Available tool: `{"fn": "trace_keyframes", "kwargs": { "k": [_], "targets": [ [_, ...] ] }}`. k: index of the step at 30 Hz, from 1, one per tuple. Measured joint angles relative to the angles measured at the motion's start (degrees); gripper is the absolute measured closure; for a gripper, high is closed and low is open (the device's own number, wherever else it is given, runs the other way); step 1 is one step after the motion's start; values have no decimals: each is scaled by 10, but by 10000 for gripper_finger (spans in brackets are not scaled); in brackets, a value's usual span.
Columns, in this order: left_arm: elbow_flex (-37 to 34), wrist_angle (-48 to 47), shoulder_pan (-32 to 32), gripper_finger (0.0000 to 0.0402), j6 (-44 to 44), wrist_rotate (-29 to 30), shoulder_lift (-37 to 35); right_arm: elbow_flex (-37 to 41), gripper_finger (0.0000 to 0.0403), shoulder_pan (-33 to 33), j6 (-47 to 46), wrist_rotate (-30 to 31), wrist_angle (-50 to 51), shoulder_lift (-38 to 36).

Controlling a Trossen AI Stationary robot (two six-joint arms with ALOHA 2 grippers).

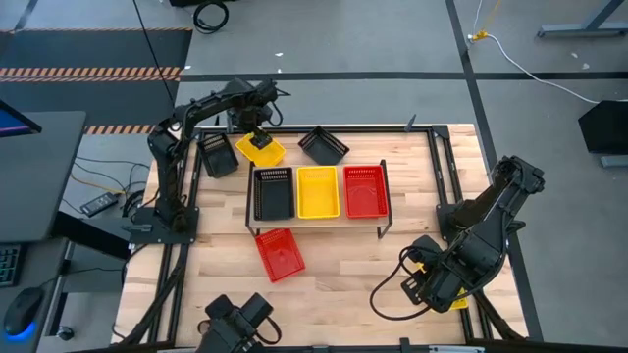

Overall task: Stack baskets on shelf by color
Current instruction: Stack the top yellow basket on the yellow basket on the shelf

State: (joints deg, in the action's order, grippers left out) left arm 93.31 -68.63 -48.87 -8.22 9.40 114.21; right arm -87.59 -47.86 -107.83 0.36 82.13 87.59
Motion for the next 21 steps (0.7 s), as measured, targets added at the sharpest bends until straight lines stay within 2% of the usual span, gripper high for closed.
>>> {"fn": "trace_keyframes", "kwargs": {
  "k": [14,17,21],
  "targets": [
    [-65,96,-9,111,-34,0,0,0,255,0,0,-5,-11,0],
    [-78,110,-12,126,-34,0,0,0,255,0,0,-6,-15,0],
    [-95,129,-16,169,-34,0,0,0,255,0,0,-7,-20,0]
  ]
}}
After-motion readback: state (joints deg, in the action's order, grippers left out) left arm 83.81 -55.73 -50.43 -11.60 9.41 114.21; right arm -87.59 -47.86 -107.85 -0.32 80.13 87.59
